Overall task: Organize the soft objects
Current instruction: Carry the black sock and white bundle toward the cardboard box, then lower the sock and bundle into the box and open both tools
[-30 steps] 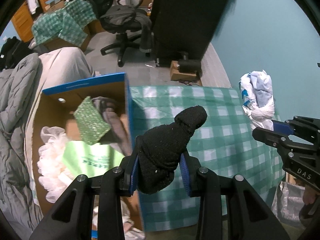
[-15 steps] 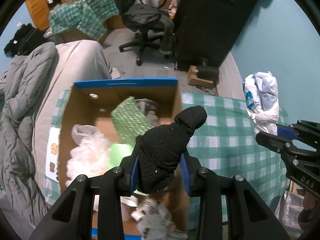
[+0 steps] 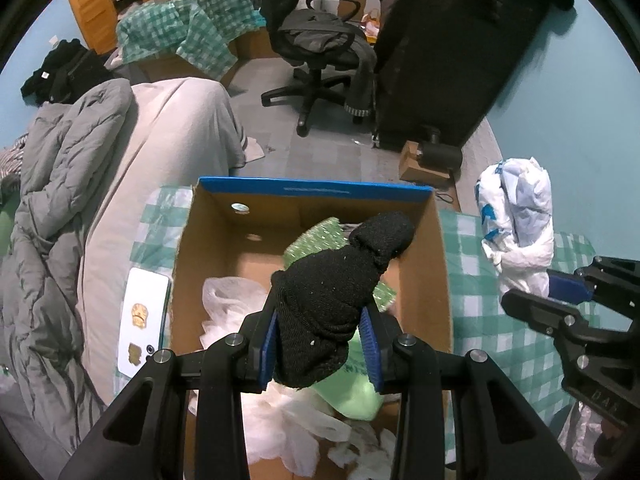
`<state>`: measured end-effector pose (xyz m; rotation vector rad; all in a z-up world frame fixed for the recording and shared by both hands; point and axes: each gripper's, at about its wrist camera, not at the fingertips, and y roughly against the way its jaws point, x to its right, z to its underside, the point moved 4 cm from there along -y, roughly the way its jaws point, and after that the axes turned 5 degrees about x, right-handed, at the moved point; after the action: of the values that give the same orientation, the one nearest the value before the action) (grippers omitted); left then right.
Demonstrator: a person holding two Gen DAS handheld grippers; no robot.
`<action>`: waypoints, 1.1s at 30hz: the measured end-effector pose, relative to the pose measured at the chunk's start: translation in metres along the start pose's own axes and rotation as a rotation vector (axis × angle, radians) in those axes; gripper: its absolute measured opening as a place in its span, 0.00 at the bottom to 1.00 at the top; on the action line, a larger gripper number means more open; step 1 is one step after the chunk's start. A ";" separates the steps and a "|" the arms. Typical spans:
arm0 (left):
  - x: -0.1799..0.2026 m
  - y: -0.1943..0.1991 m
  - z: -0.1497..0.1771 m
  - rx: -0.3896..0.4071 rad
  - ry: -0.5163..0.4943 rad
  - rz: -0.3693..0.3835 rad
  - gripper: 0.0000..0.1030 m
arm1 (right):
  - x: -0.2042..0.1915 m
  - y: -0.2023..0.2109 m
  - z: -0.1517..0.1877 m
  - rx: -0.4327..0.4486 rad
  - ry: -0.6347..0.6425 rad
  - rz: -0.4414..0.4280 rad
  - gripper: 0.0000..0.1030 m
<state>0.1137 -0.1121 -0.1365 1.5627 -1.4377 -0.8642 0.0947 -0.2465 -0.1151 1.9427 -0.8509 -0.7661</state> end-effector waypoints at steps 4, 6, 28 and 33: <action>-0.009 -0.012 -0.004 -0.018 0.005 -0.001 0.35 | -0.008 -0.016 -0.007 -0.021 -0.003 -0.025 0.20; -0.013 -0.017 -0.004 -0.026 0.004 -0.002 0.35 | -0.011 -0.022 -0.009 -0.034 0.001 -0.026 0.20; -0.033 -0.049 0.003 -0.076 -0.002 -0.043 0.70 | -0.035 -0.069 -0.021 -0.131 0.010 -0.033 0.39; -0.031 -0.037 0.004 -0.062 -0.028 -0.062 0.73 | -0.037 -0.058 -0.020 -0.107 0.027 0.004 0.49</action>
<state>0.1224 -0.0812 -0.1727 1.5613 -1.3757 -0.9617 0.1043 -0.1844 -0.1502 1.8527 -0.7819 -0.7665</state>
